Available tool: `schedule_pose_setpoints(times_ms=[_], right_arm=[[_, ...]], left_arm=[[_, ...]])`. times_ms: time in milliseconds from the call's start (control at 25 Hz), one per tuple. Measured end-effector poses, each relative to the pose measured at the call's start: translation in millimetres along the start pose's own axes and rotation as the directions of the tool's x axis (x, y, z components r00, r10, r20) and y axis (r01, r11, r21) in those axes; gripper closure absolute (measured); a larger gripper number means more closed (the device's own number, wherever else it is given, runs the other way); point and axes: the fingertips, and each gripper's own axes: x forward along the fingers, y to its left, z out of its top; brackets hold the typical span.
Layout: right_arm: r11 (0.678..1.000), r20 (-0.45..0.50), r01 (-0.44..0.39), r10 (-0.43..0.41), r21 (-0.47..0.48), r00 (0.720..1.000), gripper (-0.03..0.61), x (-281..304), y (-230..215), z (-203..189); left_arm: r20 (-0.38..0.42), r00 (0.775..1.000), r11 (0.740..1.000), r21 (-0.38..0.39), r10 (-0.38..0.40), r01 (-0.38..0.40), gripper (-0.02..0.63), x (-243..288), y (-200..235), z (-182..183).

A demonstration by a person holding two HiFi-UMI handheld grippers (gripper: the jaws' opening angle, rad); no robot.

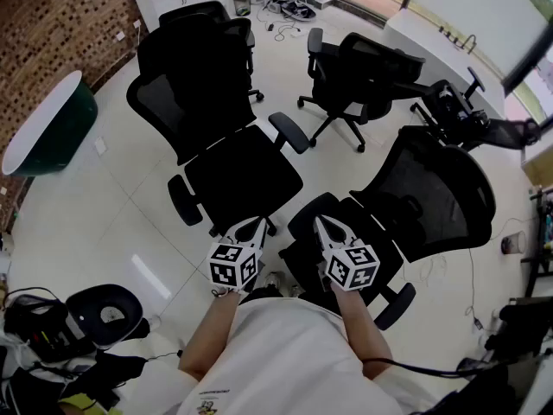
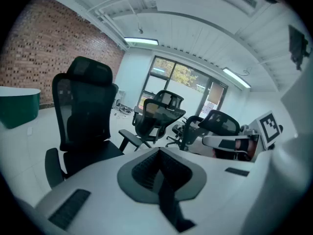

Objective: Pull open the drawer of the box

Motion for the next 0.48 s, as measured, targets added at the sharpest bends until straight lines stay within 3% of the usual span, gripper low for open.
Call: schedule_pose_setpoints(times_ms=[280, 480], right_arm=[[0.996, 0.011, 0.090, -0.090, -0.015, 0.996, 0.592, -17.4, -12.7, -5.3], [0.978, 0.029, 0.199, -0.201, 0.070, 0.979, 0.592, -41.8, -31.7, -20.1]], left_arm=[[-0.034, 0.996, 0.995, 0.068, -0.077, 0.079, 0.614, 19.8, -17.6, 7.4], [-0.068, 0.982, 0.976, 0.117, -0.178, 0.185, 0.614, 41.1, -42.1, 7.3]])
